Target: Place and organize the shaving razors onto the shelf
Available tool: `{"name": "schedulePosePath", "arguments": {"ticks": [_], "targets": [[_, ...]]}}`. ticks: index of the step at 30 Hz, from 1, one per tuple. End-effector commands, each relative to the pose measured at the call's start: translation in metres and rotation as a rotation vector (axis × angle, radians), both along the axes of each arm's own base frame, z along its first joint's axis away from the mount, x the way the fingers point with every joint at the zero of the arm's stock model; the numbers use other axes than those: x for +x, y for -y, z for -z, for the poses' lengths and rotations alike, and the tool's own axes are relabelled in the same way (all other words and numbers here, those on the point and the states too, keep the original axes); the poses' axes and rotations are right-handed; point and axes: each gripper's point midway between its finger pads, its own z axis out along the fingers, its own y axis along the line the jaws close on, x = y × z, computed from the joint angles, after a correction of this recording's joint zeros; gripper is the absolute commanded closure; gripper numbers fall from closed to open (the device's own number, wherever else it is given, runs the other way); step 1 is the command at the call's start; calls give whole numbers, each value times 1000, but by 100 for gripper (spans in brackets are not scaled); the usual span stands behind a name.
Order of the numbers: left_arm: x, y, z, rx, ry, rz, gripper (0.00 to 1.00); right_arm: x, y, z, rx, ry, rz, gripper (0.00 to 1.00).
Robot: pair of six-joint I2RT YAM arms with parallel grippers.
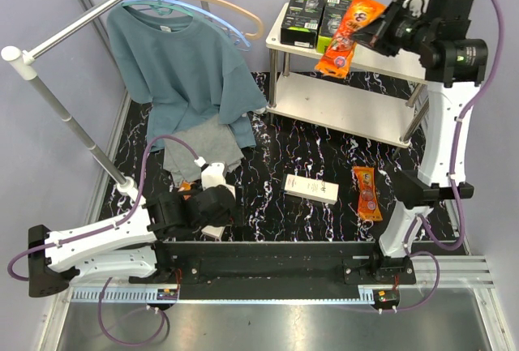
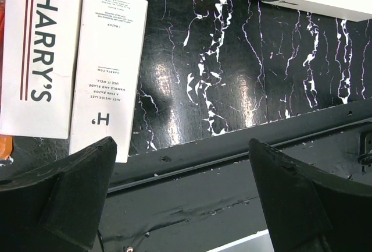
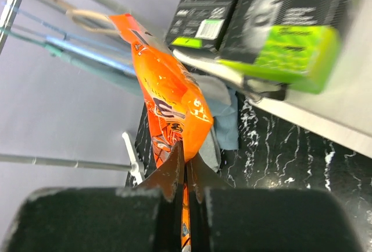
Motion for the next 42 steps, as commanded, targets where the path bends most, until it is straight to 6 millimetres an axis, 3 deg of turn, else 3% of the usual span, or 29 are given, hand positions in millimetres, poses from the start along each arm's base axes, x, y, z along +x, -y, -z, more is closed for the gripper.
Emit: {"name": "schedulePosePath", "arguments": {"ticks": [1,2,5,15,28,33,42], "targets": [[3,7,-2,-30,10,0,1,-13,12,-24,39,65,-32,100],[3,6,-2,-30,11,-2,1,-10,31,-24,46,62,-1,100],[2,6,-1,-29,9,-1,1,-7,54,-23,55,57,29,100],[1,5,0,-32,5,1,1,12,106,-8,94,19,81,100],[-1,8,4,-24,-12,15,1,67,137,13,204,-10,102,100],[-2,11,5,-29,-19,21,1,86,139,20,263,-22,87,100],[-1,16,6,-27,-24,26,1,101,138,45,275,-82,81,99]]}}
